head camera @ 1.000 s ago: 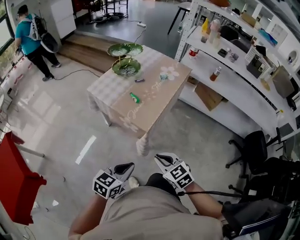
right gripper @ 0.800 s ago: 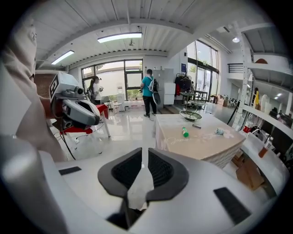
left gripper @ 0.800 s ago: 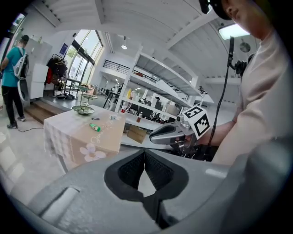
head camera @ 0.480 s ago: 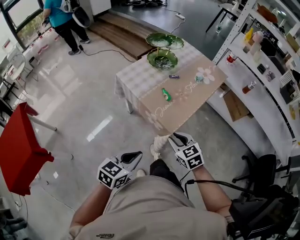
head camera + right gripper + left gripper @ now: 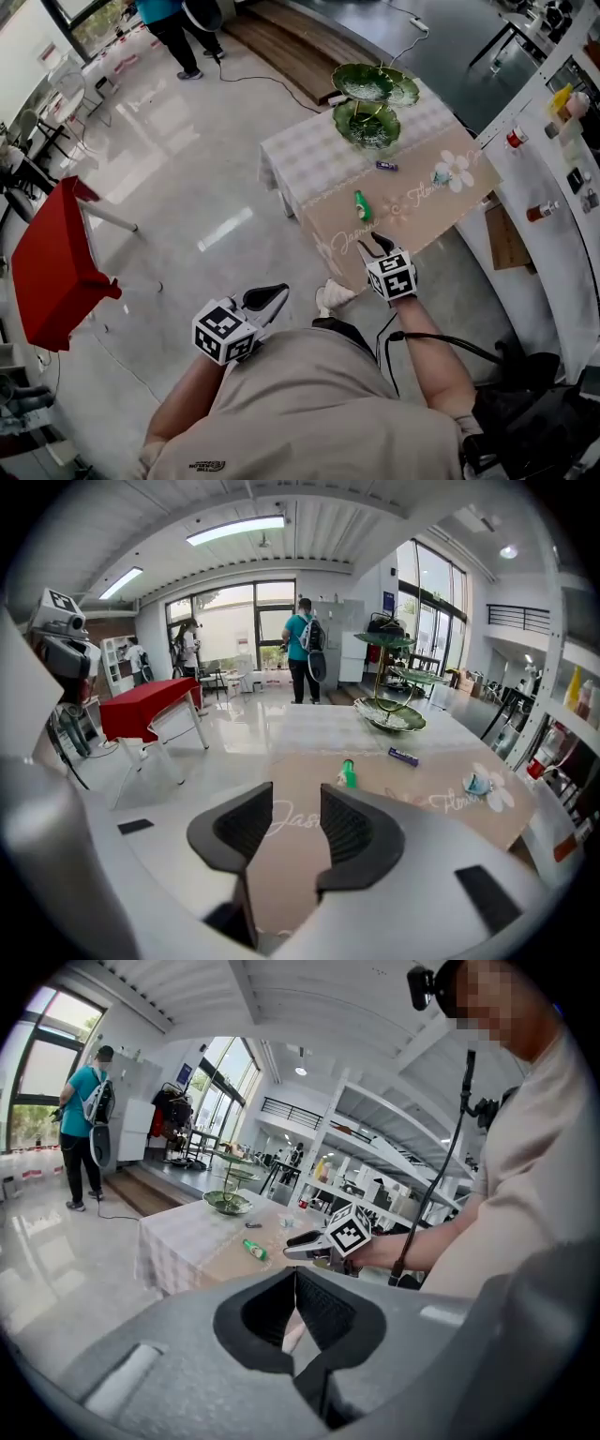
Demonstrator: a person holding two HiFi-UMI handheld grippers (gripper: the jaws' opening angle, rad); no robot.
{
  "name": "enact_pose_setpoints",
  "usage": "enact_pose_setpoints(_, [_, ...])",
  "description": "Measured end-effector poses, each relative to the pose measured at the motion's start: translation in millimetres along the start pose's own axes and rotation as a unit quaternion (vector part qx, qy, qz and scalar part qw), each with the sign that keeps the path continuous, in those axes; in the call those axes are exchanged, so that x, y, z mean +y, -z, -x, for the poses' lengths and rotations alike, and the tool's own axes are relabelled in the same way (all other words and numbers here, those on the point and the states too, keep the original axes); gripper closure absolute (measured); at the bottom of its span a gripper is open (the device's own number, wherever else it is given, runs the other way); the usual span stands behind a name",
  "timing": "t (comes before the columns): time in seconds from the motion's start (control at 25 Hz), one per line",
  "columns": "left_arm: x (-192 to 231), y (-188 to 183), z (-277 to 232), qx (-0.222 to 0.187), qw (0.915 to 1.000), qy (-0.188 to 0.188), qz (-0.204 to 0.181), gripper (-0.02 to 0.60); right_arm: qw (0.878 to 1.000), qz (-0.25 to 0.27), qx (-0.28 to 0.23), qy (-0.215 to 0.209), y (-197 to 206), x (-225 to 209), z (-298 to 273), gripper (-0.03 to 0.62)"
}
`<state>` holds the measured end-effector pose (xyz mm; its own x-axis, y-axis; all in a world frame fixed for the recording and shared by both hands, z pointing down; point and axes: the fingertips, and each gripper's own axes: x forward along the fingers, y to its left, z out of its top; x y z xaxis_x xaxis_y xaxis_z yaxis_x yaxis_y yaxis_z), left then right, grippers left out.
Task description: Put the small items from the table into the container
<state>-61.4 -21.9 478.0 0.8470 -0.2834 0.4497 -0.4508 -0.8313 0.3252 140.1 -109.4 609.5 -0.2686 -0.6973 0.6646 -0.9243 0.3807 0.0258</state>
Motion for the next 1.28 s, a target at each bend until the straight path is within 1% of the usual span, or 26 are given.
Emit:
enact_pose_setpoints(0.16, [11,-18,-21,0.000,0.9998,-0.021,0.008,0.572,1.000,-0.004,0.019,0.001,1,-39,-43,0.410])
enact_pose_setpoints(0.28, [22,-29,-30,0.000,0.9992,-0.037,0.014,0.572,0.999,-0.014,0.030,-0.002,2,-58,-73,0.395])
enact_pose_setpoints(0.52, [40,-41,-44,0.003,0.9970,-0.071,0.031,0.572,0.998,-0.029,0.059,-0.012,14,-76,-121,0.385])
enact_pose_setpoints(0.68, [47,-44,-53,0.009,0.9957,-0.084,0.038,0.572,0.996,-0.023,0.078,-0.025,26,-76,-141,0.381])
enact_pose_setpoints(0.72, [49,-45,-55,0.010,0.9954,-0.087,0.039,0.572,0.996,-0.019,0.080,-0.025,28,-76,-144,0.382])
enact_pose_setpoints(0.8, [51,-47,-58,0.014,0.9950,-0.091,0.039,0.572,0.997,-0.015,0.077,-0.027,28,-78,-146,0.413])
enact_pose_setpoints(0.96, [54,-51,-60,0.015,0.9946,-0.096,0.036,0.572,0.997,-0.011,0.063,-0.032,20,-82,-138,0.419])
enact_pose_setpoints(1.28, [52,-58,-65,0.008,0.9956,-0.088,0.034,0.572,0.999,0.019,0.017,-0.045,-29,-91,-101,0.424])
